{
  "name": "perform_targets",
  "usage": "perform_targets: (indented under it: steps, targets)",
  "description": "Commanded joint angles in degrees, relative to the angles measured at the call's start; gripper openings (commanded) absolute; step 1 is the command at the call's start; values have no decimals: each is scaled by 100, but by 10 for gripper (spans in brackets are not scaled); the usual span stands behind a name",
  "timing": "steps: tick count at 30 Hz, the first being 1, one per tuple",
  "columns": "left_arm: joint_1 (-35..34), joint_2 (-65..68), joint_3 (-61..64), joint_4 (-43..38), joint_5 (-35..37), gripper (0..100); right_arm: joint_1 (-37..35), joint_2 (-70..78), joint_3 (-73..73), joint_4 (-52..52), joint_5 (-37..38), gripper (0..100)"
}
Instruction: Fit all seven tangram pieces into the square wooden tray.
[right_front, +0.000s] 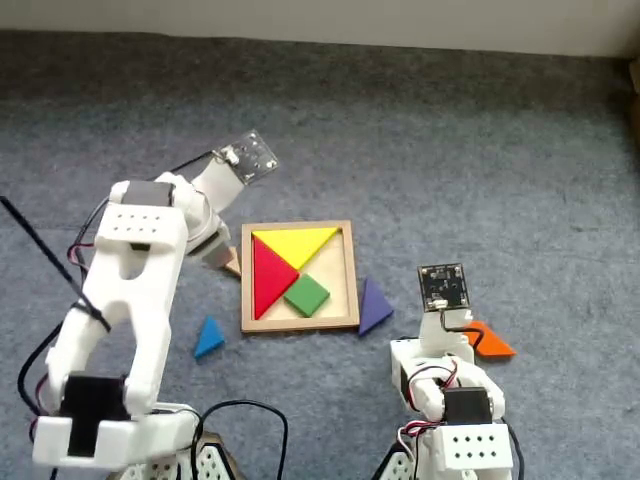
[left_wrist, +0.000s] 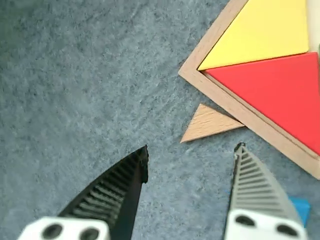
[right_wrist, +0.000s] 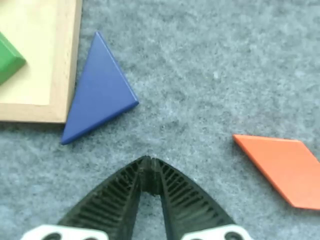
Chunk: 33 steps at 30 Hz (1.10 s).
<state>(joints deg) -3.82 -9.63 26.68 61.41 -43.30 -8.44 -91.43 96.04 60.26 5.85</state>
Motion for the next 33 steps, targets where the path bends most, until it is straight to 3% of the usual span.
perform_targets:
  steps: [1, 7, 16, 26, 33]
  targets:
    - [-40, 1086, -1209, 501, -844, 271, 57, -40, 426, -92, -9, 6]
    - [-31, 2009, -2088, 1046, -2022, 270, 57, -40, 426, -92, -9, 6]
    - [101, 2466, -2158, 1046, -3024, 270, 57, -40, 426, -92, -9, 6]
    - [567, 2826, -2185, 1011, -3288, 245, 75, -40, 462, -268, -9, 6]
    - [602, 3204, -2185, 448, -3288, 245, 75, -40, 462, -268, -9, 6]
